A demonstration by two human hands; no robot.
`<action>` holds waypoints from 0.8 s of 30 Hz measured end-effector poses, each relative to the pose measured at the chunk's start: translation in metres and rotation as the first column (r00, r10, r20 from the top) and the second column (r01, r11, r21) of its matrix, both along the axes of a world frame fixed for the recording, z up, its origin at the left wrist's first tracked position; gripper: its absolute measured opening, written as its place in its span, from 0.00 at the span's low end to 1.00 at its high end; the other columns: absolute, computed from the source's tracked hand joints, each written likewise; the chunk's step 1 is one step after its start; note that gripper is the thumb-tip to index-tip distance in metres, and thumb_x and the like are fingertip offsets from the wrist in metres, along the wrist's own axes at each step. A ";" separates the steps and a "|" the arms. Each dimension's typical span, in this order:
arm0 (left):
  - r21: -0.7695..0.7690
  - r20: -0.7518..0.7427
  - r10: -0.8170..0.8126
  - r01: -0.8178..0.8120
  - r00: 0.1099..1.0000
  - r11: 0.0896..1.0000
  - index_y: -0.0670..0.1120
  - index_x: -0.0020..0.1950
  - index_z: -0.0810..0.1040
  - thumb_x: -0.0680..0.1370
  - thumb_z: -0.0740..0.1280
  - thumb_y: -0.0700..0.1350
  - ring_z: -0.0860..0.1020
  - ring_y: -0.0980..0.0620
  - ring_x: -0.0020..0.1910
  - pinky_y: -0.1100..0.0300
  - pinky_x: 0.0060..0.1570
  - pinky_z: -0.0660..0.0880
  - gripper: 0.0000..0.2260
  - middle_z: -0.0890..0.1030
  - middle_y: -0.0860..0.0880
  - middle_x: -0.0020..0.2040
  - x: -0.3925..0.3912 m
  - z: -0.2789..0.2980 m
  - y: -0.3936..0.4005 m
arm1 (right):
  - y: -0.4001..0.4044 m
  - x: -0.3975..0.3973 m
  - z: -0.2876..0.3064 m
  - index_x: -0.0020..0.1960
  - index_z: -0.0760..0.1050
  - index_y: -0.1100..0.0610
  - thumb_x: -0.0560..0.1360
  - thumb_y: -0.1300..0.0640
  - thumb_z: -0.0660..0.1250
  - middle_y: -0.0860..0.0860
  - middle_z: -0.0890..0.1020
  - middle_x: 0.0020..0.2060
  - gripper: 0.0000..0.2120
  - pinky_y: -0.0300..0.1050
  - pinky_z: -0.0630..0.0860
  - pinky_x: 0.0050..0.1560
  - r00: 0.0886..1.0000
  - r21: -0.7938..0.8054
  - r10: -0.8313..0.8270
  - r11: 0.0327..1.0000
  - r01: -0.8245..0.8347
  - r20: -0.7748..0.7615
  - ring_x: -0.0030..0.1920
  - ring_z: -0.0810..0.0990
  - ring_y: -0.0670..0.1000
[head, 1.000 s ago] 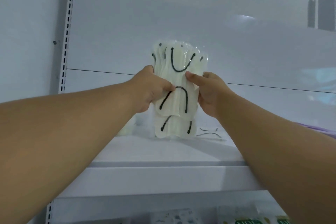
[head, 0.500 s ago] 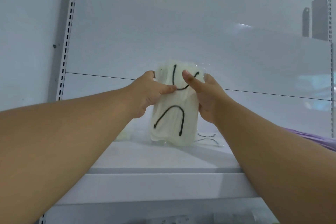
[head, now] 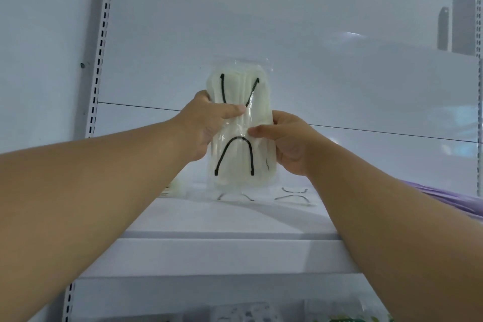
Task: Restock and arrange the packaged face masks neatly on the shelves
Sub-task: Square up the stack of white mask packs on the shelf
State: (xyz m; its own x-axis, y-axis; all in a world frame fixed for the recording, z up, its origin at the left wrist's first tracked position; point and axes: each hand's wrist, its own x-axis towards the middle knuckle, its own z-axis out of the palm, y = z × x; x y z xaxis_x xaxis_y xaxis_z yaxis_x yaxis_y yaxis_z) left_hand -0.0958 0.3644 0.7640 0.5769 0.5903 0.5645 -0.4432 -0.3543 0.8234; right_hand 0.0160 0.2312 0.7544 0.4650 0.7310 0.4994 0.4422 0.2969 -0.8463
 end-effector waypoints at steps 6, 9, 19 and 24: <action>0.016 -0.005 -0.007 0.007 1.000 1.000 0.49 0.62 0.73 0.54 0.81 0.57 0.82 0.40 0.55 0.41 0.54 0.80 0.39 0.82 0.45 0.58 -0.021 0.005 -0.026 | -0.018 -0.030 -0.001 0.62 0.77 0.60 0.76 0.63 0.70 0.59 0.85 0.54 0.15 0.60 0.80 0.58 0.998 0.030 0.050 0.998 -0.048 -0.048 0.54 0.85 0.60; 0.045 -0.065 -0.006 0.009 0.998 0.999 0.48 0.64 0.74 0.56 0.82 0.57 0.82 0.43 0.56 0.45 0.58 0.79 0.39 0.82 0.46 0.58 -0.030 -0.008 -0.029 | -0.032 -0.035 -0.018 0.63 0.77 0.59 0.76 0.64 0.70 0.57 0.85 0.54 0.16 0.59 0.79 0.60 0.997 0.001 0.033 0.999 -0.033 -0.067 0.55 0.84 0.58; -0.262 0.097 -0.092 0.115 0.991 0.958 0.48 0.74 0.68 0.69 0.79 0.49 0.77 0.43 0.65 0.43 0.64 0.75 0.36 0.76 0.48 0.69 -0.059 -0.021 -0.039 | -0.053 -0.047 -0.047 0.56 0.79 0.61 0.74 0.61 0.73 0.56 0.86 0.51 0.11 0.51 0.80 0.51 0.994 -0.041 -0.060 0.998 0.056 -0.088 0.50 0.85 0.55; -0.332 0.217 -0.109 0.178 0.970 0.926 0.39 0.67 0.75 0.71 0.75 0.34 0.86 0.47 0.43 0.55 0.41 0.82 0.25 0.86 0.44 0.50 -0.094 -0.026 -0.024 | -0.062 -0.057 -0.043 0.47 0.78 0.60 0.72 0.65 0.75 0.55 0.84 0.42 0.07 0.50 0.83 0.46 0.988 0.118 -0.112 0.985 0.124 -0.104 0.42 0.84 0.54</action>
